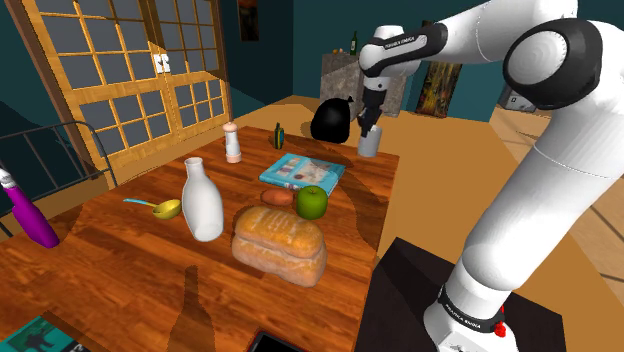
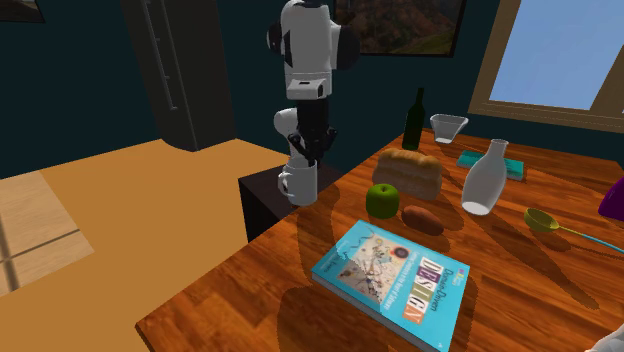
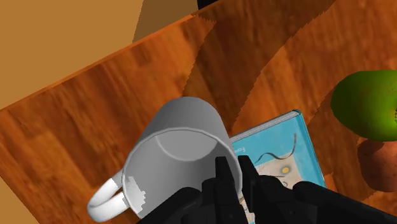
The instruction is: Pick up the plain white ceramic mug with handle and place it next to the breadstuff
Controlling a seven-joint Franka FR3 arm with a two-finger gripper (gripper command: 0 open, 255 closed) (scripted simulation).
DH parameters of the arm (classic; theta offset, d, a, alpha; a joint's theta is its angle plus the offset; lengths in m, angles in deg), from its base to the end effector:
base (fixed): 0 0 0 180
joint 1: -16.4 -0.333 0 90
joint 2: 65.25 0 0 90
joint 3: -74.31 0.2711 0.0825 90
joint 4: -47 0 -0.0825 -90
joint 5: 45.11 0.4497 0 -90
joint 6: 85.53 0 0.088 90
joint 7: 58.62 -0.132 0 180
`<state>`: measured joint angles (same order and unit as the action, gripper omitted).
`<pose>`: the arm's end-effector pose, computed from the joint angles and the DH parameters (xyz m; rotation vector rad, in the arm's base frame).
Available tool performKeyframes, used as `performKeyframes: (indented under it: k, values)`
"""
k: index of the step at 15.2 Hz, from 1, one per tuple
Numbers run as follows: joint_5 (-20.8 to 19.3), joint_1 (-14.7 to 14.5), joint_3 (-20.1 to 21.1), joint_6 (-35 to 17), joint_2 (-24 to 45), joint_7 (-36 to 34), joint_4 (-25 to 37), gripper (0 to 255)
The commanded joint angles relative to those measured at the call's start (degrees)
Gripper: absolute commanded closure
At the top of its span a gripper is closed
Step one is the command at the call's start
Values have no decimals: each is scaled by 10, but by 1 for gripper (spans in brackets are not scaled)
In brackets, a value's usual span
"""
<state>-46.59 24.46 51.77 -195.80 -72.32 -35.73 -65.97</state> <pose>0.5156 -0.3116 0.4376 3.1237 -0.1960 0.1098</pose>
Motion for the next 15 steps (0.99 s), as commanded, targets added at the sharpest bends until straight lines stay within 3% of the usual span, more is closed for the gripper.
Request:
performKeyframes:
  k: [1,12,15]
  values:
    - [-1,-1,1,15,-2,-1,13,255]
    - [1,-2,2,100,1,-2,100,255]
    - [-1,-20,27,98,-4,-44,94,255]
